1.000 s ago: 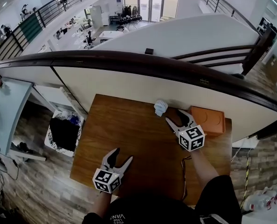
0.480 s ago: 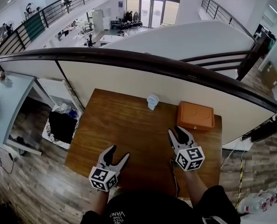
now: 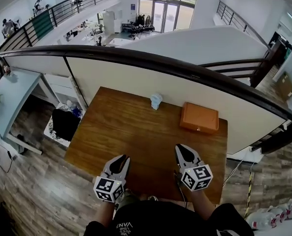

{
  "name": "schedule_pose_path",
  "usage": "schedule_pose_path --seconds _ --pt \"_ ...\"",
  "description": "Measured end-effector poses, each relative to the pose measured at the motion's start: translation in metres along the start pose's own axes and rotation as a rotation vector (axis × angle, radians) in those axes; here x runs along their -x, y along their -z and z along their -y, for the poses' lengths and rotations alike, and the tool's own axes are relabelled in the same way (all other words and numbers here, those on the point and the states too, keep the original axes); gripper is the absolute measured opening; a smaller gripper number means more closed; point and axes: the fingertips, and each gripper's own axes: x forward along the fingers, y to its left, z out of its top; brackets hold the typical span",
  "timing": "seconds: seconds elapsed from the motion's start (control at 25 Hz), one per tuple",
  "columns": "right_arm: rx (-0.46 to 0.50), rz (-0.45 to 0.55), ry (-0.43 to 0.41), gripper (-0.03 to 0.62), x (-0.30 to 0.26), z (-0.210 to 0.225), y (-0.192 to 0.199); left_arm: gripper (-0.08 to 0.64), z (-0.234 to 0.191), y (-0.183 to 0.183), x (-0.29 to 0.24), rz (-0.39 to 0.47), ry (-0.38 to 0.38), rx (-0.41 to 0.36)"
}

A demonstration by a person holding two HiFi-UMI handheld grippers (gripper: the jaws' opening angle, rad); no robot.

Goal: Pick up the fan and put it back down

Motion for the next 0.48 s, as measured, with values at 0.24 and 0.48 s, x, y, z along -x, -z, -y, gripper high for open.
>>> schedule_pose_path --seconds 0.24,0.48 --pt "0.023 -0.038 -0.064 0.015 0.029 -0.017 0.008 0.014 0.025 0.003 0.022 -0.002 -0.050 -0.014" --pt "0.030 -0.066 -0.098 0.012 0.050 -0.026 0.023 0.011 0.041 0.008 0.034 -0.017 -0.073 -0.040"
